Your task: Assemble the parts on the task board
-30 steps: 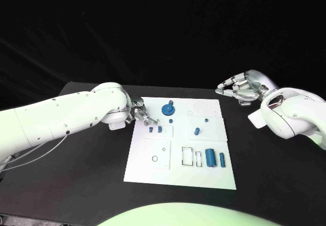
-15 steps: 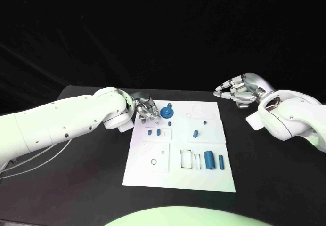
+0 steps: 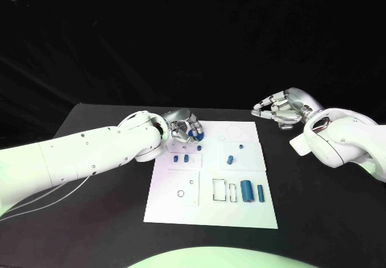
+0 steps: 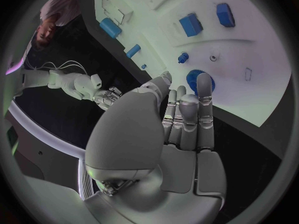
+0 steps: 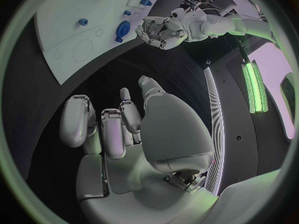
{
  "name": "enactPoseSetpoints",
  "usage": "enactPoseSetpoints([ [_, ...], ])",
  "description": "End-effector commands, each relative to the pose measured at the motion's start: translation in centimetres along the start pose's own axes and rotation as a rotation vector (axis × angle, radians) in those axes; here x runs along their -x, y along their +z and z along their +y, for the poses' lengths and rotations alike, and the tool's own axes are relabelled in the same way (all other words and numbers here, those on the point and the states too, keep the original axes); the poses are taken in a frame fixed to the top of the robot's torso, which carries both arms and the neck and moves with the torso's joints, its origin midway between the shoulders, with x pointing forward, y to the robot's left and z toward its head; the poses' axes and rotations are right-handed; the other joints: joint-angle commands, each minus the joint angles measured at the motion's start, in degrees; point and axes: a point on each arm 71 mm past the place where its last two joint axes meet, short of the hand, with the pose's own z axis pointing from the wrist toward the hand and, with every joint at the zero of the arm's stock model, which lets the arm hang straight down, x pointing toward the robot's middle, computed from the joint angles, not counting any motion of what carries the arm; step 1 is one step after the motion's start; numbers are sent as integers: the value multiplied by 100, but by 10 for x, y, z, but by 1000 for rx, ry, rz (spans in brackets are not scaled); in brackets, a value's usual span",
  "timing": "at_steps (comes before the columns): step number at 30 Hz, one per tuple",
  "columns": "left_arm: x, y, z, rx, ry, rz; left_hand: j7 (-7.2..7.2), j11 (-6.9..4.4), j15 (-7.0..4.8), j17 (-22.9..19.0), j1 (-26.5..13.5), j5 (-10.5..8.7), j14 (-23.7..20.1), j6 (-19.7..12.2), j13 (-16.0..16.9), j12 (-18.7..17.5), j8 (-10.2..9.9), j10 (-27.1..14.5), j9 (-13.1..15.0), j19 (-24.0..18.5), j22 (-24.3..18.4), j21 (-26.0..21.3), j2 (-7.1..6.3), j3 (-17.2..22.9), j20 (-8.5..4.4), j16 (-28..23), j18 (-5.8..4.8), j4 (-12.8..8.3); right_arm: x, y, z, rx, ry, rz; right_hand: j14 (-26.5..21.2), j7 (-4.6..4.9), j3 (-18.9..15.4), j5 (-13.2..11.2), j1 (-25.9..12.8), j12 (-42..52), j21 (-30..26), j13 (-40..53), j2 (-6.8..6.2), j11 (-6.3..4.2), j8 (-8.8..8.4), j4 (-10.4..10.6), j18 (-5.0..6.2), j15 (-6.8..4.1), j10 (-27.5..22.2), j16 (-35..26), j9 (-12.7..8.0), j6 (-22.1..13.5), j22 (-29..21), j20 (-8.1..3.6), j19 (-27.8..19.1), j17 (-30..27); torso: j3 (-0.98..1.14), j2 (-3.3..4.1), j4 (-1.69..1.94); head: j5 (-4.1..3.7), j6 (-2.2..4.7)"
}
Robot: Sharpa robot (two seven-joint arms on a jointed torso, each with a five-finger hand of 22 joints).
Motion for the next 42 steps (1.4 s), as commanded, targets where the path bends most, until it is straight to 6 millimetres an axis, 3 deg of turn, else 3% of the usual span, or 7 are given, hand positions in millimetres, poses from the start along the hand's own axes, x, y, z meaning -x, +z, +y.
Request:
enactPoseSetpoints([
  [1, -3, 3, -8, -86, 156, -27, -28, 1, -9, 16, -24, 10, 30, 66, -131, -76, -63, 49, -133, 43, 13, 37, -82, 4, -9, 46, 117, -46, 0, 0, 1, 12, -6, -4, 352, 0, 48, 36, -13, -15, -32, -5, 2, -1, 39, -4, 71, -29, -33, -20, 8, -41, 431, -5, -22, 496, 1, 5, 2, -29, -4],
  [9, -12, 6, -9, -71, 244, 29, -70, -11, -20, 165, -142, 4, 170, 204, -407, -210, -170, 58, -436, 103, 60, 124, -161, -97, -13, 271, 119, -79, 0, -1, 1, 12, -6, -4, 354, 0, 53, 59, -12, -13, -24, -3, 2, -1, 43, -5, 69, -29, -31, -15, 8, -44, 436, -6, -16, 504, 3, -1, 5, -57, -19],
  [24, -20, 11, -11, -46, 312, 97, -43, -7, -21, 407, -150, 2, 389, 559, -742, -299, -228, 385, -783, 423, 560, 500, -48, -21, -22, 574, 40, -115, -1, -1, 2, 14, -5, -2, 353, 0, 56, 74, -11, -15, -28, -7, 2, -1, 46, -6, 70, -29, -35, -19, 9, -46, 435, -6, -17, 500, -1, -3, 9, -70, -13],
  [42, -29, 21, -14, -45, 318, 123, -48, -54, -65, 546, -64, -2, 528, 949, -1111, -547, -347, 834, -1103, 637, 991, 827, 29, 397, -59, 769, -21, -235, -2, 0, 3, 17, -4, 0, 355, 1, 60, 90, -11, -11, -27, -2, 3, -1, 49, -6, 69, -29, -31, -15, 9, -49, 436, -6, -15, 506, -2, -4, 10, -73, -34],
])
